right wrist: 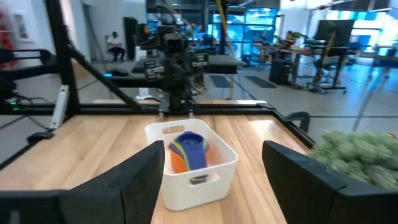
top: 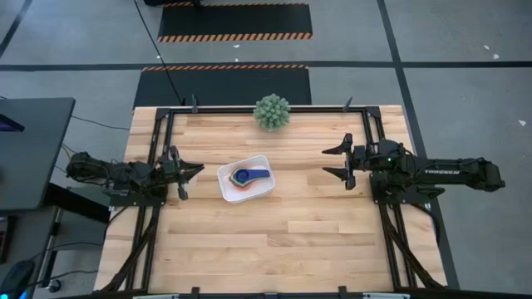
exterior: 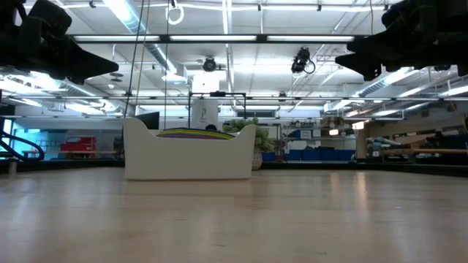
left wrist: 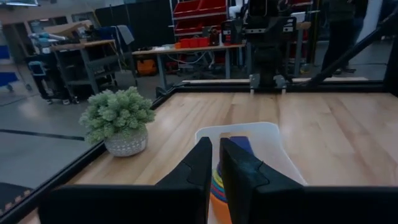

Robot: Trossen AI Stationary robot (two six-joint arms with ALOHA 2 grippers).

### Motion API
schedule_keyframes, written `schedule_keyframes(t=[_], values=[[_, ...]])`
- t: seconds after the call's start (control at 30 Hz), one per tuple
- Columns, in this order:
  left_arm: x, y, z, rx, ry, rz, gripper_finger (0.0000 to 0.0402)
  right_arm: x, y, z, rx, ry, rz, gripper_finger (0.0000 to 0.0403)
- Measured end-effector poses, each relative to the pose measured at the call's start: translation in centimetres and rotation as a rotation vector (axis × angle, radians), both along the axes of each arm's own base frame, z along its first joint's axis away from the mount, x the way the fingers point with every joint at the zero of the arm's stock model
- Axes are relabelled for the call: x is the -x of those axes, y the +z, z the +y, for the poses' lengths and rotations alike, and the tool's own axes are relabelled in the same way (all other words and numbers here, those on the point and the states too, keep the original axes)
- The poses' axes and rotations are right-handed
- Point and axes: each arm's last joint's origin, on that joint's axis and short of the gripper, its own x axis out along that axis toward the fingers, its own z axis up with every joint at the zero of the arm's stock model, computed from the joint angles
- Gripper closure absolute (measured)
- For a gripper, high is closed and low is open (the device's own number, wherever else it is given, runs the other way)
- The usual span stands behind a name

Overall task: Nest measuring cups in basket
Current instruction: Return to Home Position

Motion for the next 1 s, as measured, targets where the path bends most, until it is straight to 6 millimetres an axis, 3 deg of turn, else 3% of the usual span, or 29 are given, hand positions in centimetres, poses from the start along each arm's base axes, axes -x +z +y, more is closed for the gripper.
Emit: schedule_keyframes(t=[0.3, 0.57, 0.8, 1.0], values=[[0.0, 0.2, 0.1, -0.109, 0.053, 0.017, 0.0375, 1.7, -0.7, -0.7, -0.034, 0.002, -0.055, 0.0139], [-0.3, -0.3, -0.1, -0.092, 0.007, -0.064, 0.0397, 3.1, -1.9, -1.0, -0.085, -0.064, -0.093, 0.0152], [-0.3, -0.2, -0.2, -0.100, -0.025, -0.069, 0.0398, 3.8, -3.1, -0.9, -0.141, -0.048, -0.076, 0.0161], [-0.4, -0.2, -0.3, -0.116, -0.073, -0.075, 0.0399, 3.8, -2.9, -0.9, -0.153, -0.056, -0.099, 0.0170]])
